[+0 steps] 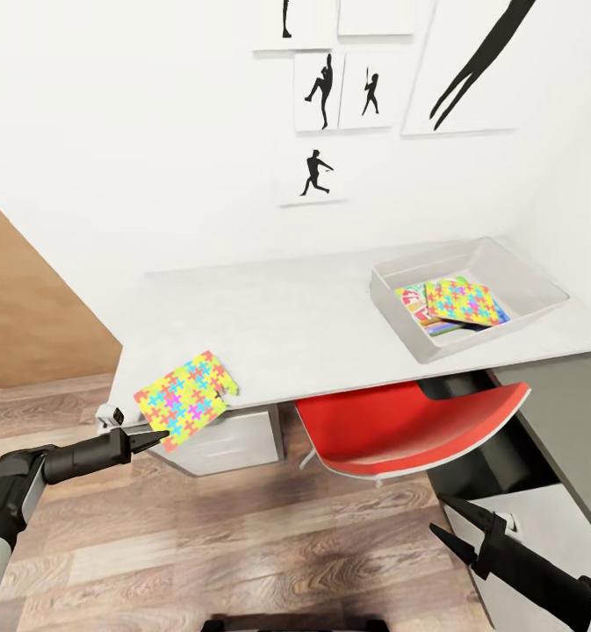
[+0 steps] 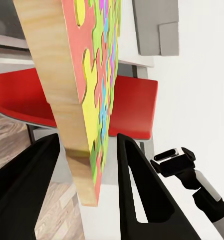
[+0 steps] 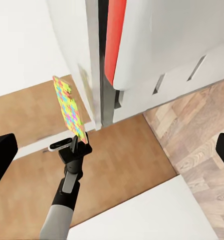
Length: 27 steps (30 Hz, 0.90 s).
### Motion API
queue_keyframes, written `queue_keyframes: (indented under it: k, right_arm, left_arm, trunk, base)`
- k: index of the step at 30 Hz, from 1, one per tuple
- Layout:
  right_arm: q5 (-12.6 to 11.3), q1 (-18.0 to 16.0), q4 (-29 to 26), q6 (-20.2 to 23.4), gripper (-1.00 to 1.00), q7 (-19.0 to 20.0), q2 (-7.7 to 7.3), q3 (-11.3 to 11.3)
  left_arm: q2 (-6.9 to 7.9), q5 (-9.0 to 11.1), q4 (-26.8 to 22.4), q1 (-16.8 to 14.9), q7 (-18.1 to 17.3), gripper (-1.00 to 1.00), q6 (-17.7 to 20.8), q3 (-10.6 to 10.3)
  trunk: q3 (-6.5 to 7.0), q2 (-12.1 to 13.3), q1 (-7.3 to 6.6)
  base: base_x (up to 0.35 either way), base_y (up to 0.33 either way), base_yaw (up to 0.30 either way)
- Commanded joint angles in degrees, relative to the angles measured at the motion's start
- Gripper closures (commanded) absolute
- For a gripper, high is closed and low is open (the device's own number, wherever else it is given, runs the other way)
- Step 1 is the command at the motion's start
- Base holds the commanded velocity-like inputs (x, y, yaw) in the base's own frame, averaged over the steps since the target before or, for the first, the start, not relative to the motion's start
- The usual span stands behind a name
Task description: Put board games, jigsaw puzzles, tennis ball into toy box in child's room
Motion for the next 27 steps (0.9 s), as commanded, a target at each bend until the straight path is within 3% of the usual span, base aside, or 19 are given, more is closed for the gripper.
queue_keyframes:
  k: [1,17,27]
  right_arm:
    - [0.36,-0.02,0.01,0.24,-1.00,0.39,0.03,-0.10]
    - [0.45,0.33,-1.56,0.24,-1.00,0.40,-0.08,-0.23]
    - [0.44,0.54,-1.93,0.24,-1.00,0.40,-0.18,-0.24]
  left_arm:
    - [0.01,-0.06,0.00,-0.03,-0.26,1.00,0.60,0.01]
    - [0.11,-0.12,-0.01,-0.03,-0.26,1.00,0.60,-0.01]
    - [1.03,-0.06,0.00,-0.03,-0.26,1.00,0.61,0.01]
  trunk:
    - [0.02,-0.09,0.03]
    - [1.55,-0.09,0.03]
    - [2.50,-0.09,0.03]
  base:
    - [-0.092,0.000,0.000]
    - [-0.018,0.000,0.000]
    - [0.000,0.000,0.000]
